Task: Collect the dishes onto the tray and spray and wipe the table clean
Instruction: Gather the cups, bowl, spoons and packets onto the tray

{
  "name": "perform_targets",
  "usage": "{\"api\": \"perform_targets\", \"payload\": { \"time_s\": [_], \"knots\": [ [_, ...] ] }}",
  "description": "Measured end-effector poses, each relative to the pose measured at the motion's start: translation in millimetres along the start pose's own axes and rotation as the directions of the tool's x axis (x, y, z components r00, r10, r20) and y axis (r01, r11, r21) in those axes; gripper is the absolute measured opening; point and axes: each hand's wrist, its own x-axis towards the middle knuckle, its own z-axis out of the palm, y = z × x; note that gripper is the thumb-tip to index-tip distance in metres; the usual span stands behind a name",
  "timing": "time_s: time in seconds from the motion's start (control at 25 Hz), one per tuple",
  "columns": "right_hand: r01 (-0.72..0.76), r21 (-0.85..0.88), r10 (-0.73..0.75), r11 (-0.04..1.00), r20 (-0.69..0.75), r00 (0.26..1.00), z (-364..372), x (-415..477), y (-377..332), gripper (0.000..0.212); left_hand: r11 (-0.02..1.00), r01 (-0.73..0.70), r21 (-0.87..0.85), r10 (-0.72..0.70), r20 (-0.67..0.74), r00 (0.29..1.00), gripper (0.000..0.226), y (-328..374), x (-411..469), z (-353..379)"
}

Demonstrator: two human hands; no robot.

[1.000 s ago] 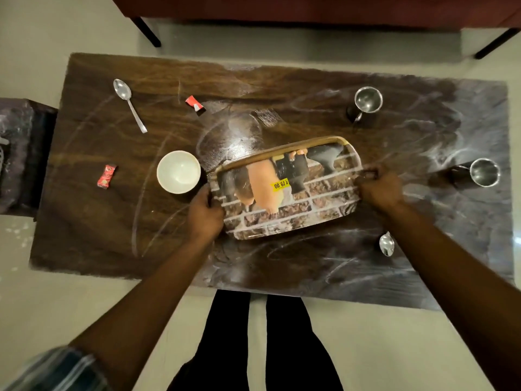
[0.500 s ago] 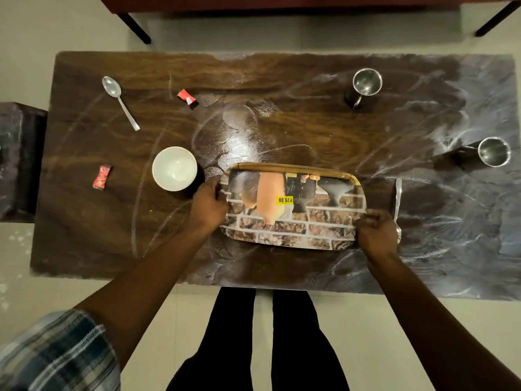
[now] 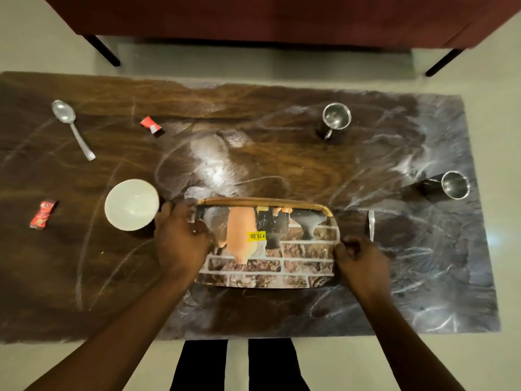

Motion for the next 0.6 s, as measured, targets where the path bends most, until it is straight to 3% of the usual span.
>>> {"api": "perform_targets", "payload": {
  "time_s": [0.08, 0.16, 0.28, 0.4, 0.6],
  "knots": [
    [0.1, -0.001, -0.1, 0.995, -0.06, 0.993, -16, 14, -18, 0.017, 0.987, -0.079, -0.138, 0.081, 0.011, 0.997, 0.038, 39, 10, 15],
    [0.089, 0.238, -0.069, 0.967, -0.091, 0.993, -24, 44, -42, 0.021, 0.937, -0.1, -0.335, 0.138, 0.091, 0.986, 0.035, 83, 30, 38],
    [0.038, 0.53, -0.003, 0.847, -0.068, 0.998, -19, 109, -74, 0.034, 0.827, 0.038, -0.561, 0.091, 0.199, 0.976, 0.042, 151, 60, 72],
    [-0.036, 0.703, 0.03, 0.711, 0.021, 0.999, -5, 159, -97, 0.044, 0.738, 0.191, -0.647, 0.066, 0.351, 0.934, 0.05, 211, 80, 97],
    [-0.117, 0.725, 0.042, 0.679, 0.12, 0.992, -5, 210, -124, 0.043, 0.643, 0.395, -0.656, 0.026, 0.534, 0.845, 0.05, 261, 117, 136]
  ]
}}
